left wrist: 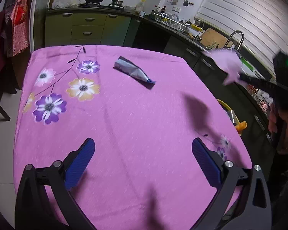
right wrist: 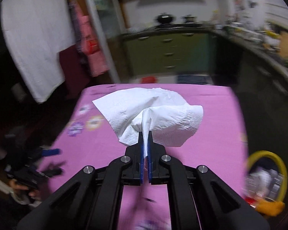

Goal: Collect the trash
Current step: 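Carry the tissue over the bin and open the right gripper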

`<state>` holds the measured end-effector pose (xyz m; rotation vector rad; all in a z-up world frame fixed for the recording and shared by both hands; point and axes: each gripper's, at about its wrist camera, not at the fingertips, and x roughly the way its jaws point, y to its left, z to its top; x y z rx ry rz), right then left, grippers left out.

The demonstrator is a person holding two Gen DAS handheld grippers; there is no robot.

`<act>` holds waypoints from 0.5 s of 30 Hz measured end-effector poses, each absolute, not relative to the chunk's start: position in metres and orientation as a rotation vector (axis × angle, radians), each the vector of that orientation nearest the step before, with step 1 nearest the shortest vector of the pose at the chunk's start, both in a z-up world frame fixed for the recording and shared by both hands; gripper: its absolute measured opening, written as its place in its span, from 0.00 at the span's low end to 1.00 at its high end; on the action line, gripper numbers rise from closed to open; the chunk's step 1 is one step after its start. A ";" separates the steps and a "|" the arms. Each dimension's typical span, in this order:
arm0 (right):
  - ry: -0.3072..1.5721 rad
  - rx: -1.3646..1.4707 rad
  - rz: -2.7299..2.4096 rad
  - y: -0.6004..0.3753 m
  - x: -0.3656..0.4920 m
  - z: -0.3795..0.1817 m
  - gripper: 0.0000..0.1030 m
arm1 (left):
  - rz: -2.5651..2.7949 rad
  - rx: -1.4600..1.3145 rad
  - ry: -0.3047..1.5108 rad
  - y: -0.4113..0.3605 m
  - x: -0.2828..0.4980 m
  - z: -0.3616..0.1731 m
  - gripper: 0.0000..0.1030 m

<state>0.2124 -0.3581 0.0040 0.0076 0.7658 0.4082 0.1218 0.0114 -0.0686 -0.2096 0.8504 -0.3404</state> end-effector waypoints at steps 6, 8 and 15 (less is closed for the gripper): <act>0.832 0.005 0.033 -0.480 0.210 -0.024 0.04 | -0.347 -0.261 0.886 -0.007 0.143 -0.067 0.94; 0.866 0.014 -0.038 -0.512 0.213 -0.040 0.04 | -0.329 -0.268 0.897 -0.014 0.149 -0.067 0.94; 0.957 -0.004 -0.140 -0.555 0.232 -0.085 0.13 | -0.278 -0.265 0.938 -0.026 0.166 -0.066 0.94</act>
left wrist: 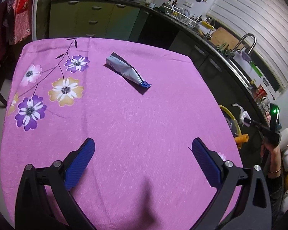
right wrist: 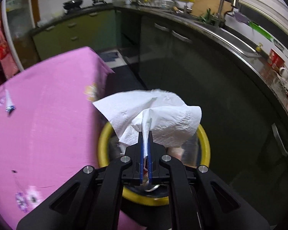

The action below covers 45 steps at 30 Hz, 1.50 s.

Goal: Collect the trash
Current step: 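Carry the tissue over the bin and open the right gripper, then grasp the white-and-blue paper packet with the left gripper and lift it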

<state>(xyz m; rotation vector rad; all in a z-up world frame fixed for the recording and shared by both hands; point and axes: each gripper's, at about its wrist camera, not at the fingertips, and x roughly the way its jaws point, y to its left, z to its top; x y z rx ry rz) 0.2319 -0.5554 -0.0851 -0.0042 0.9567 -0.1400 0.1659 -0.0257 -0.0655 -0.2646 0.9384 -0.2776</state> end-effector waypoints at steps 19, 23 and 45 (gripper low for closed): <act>0.867 0.019 -0.099 -0.543 0.200 -0.072 0.60 | -0.068 -0.245 1.000 -0.060 0.289 -0.069 0.94; 0.868 0.013 -0.062 -0.529 0.201 -0.072 0.60 | 0.026 -0.240 1.035 -0.054 0.323 -0.080 0.94; 0.891 0.012 0.018 -0.509 0.209 -0.085 0.60 | 0.126 -0.210 1.134 -0.053 0.368 -0.113 0.65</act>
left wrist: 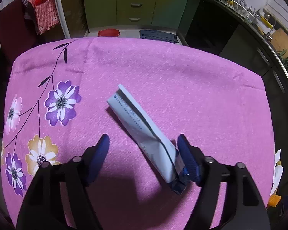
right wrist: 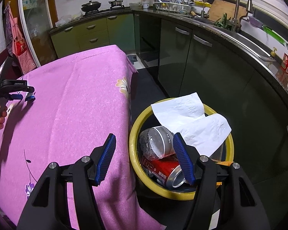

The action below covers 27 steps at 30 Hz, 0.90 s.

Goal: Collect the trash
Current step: 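Grasp the white-and-blue paper packet with the left gripper and lift it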

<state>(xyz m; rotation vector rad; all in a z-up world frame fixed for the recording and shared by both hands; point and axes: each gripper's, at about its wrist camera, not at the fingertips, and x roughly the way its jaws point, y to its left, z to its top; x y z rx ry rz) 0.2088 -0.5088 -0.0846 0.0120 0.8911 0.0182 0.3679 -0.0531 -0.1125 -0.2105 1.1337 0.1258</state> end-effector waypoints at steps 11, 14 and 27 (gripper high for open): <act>0.900 0.019 0.032 -0.508 0.209 -0.089 0.60 | 0.048 -0.186 1.142 -0.058 0.368 -0.108 0.38; 0.904 0.016 0.038 -0.506 0.210 -0.090 0.60 | 0.022 -0.172 1.140 -0.059 0.366 -0.107 0.33; 0.892 0.021 0.045 -0.504 0.208 -0.086 0.60 | -0.115 -0.074 1.105 -0.079 0.335 -0.093 0.26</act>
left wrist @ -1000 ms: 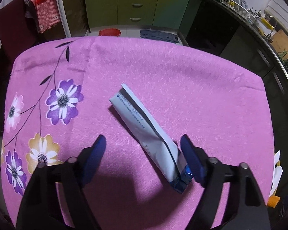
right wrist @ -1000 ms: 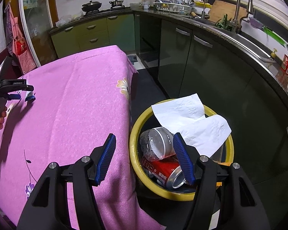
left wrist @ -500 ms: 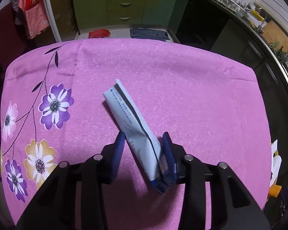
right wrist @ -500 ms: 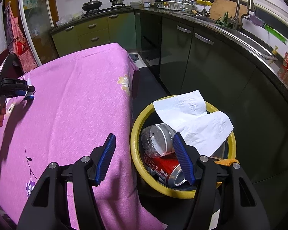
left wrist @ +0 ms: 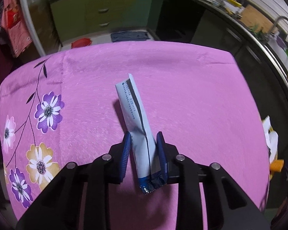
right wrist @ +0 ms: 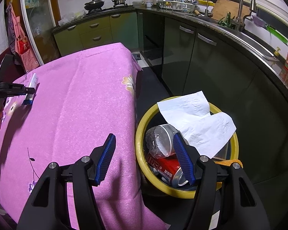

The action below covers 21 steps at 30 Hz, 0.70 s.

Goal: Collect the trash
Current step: 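Grasp the white-and-blue paper packet with the left gripper and lift it, then carry the paper packet over the bin and open the left gripper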

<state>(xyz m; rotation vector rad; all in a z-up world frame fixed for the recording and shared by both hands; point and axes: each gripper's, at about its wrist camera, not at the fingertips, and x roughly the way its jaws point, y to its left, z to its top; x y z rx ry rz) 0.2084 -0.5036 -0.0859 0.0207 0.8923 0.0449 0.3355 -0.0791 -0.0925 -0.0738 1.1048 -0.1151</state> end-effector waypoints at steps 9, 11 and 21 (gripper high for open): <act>0.830 0.073 0.042 -0.511 0.183 -0.066 0.60 | -0.279 0.033 1.022 -0.111 0.285 -0.048 0.26; 0.813 0.099 0.033 -0.517 0.173 -0.062 0.60 | -0.319 0.067 1.000 -0.123 0.270 -0.038 0.26; 0.750 0.202 -0.082 -0.563 0.119 -0.045 0.60 | -0.529 0.164 0.930 -0.193 0.231 -0.006 0.26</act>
